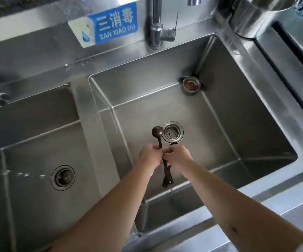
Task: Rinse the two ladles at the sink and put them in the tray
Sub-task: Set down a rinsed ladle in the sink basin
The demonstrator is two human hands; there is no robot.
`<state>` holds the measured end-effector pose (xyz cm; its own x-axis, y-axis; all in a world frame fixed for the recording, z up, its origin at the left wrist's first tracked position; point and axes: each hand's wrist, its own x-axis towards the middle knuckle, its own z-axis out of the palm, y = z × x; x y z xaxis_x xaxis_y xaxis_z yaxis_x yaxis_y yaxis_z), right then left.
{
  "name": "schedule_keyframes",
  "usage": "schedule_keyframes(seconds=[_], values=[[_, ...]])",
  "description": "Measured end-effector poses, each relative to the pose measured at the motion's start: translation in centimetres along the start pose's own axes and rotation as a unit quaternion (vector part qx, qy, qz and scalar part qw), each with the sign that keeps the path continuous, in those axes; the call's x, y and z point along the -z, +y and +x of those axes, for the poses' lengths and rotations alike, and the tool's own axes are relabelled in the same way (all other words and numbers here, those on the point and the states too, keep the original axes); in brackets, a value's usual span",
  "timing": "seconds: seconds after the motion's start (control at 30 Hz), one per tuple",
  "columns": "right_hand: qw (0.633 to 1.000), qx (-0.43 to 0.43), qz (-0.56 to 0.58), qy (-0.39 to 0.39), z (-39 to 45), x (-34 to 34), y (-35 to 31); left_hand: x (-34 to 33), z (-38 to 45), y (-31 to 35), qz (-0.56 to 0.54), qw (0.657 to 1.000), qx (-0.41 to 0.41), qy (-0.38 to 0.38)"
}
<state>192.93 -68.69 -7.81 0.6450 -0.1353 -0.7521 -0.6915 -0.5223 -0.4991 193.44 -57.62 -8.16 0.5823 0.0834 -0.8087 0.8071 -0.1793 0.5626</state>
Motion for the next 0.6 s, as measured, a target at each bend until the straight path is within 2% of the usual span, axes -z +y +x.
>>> schedule_keyframes(seconds=[0.1,0.3,0.47,0.6], values=[[0.999,0.009,-0.042,-0.003,2.5,-1.5,1.1,-1.1,3.5,-1.7,0.073,0.996,-0.001,0.047],[0.998,-0.002,-0.061,-0.03,6.6,-3.9,3.9,-1.7,8.0,-3.8,0.188,0.98,-0.029,0.064],[0.996,-0.031,-0.063,-0.059,9.7,-5.8,4.9,-2.1,10.8,-5.6,0.215,0.975,0.008,0.046],[0.994,-0.077,-0.053,-0.057,11.2,-7.1,5.7,-2.2,12.2,-7.0,0.21,0.973,0.042,0.087]])
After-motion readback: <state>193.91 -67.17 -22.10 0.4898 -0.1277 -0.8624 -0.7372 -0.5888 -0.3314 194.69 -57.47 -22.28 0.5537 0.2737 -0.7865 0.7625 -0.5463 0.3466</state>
